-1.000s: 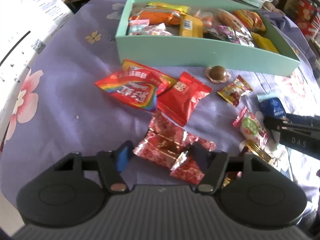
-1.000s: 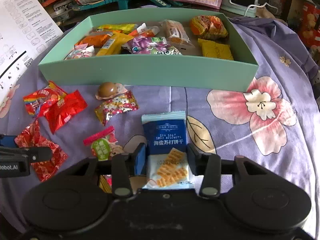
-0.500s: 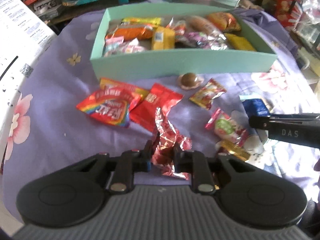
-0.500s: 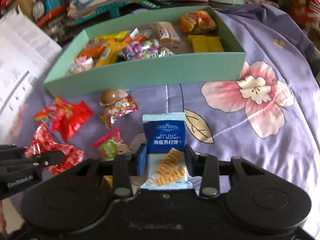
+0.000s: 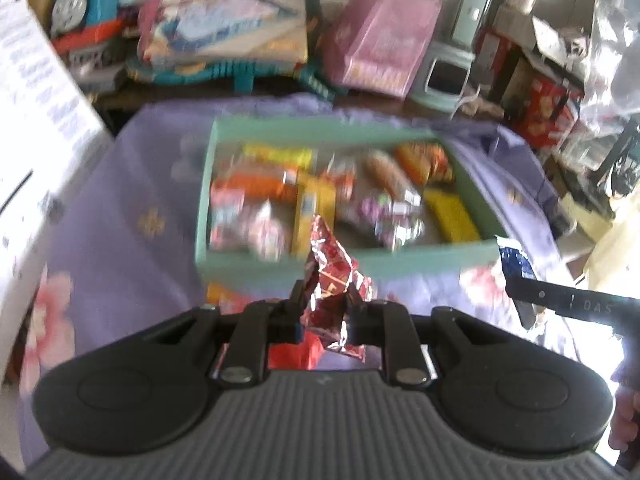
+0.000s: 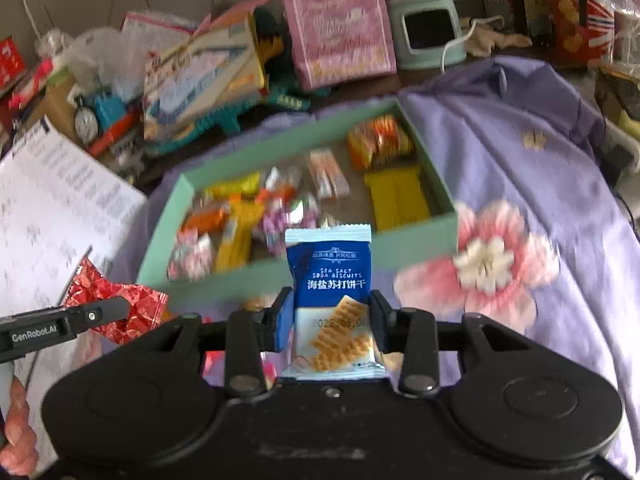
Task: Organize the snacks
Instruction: 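Carry both packets into the green box and open both tools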
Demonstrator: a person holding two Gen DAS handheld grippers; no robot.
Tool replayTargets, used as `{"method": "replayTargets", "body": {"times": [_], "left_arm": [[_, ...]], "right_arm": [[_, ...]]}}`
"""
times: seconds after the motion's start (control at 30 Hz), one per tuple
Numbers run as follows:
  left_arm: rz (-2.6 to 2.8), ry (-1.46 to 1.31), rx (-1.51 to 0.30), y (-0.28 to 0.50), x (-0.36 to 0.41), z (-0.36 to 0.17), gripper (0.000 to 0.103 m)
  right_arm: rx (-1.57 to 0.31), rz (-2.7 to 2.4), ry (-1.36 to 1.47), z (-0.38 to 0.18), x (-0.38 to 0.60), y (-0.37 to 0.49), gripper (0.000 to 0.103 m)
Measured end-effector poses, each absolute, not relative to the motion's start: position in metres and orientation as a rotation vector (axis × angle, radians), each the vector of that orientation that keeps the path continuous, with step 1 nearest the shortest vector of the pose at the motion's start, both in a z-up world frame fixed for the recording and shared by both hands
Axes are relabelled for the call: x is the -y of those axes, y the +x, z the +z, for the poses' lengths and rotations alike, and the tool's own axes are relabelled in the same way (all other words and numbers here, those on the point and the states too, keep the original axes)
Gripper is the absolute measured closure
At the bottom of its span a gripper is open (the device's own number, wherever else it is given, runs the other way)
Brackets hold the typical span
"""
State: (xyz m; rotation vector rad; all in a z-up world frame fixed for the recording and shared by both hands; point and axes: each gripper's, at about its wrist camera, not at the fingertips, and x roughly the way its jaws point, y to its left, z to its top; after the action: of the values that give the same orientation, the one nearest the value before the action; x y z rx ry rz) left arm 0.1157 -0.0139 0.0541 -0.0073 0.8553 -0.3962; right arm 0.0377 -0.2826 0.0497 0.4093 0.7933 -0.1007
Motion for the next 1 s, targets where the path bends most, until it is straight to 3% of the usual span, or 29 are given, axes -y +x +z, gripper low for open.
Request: {"method": "replayTargets", "body": {"times": [0.27,0.67,0.73,0.77,0.8,0.83,0.87,0.9,1.0], "left_arm": [[-0.412,-0.029,-0.852,0.19,0.048,0.068,0.085],[-0.41,-0.02,-0.945,0.242,0.083,0.024,0.085],[-0.41,-0.02,-0.958,0.245,0.086,0.018,0.083],[-0.403,-0.015,-0.962,0.245,0.088,0.016,0.074],[-0.393,-0.004,-0.958,0.245,0.089,0.013,0.061],[-0.38,0.011,-0.952,0.244,0.09,0.012,0.022],[-0.352,0.03,-0.935,0.241,0.091,0.012,0.0],[-0.328,0.046,-0.905,0.237,0.089,0.013,0.0],[-0.334,0.082,-0.904,0.231,0.088,0.014,0.0]], "right_arm": [[-0.761,-0.128,0.42,0.07,0.299,0.102,0.065],[-0.832,-0.159,0.438,0.031,0.307,0.166,0.065],[-0.841,-0.154,0.439,0.027,0.306,0.168,0.06],[-0.844,-0.156,0.441,0.026,0.306,0.169,0.057],[-0.843,-0.156,0.445,0.027,0.306,0.17,0.041],[-0.839,-0.161,0.446,0.028,0.306,0.169,0.02],[-0.827,-0.171,0.441,0.029,0.306,0.168,0.012],[-0.81,-0.176,0.435,0.032,0.305,0.164,0.003],[-0.785,-0.189,0.415,0.038,0.304,0.155,0.0]]}}
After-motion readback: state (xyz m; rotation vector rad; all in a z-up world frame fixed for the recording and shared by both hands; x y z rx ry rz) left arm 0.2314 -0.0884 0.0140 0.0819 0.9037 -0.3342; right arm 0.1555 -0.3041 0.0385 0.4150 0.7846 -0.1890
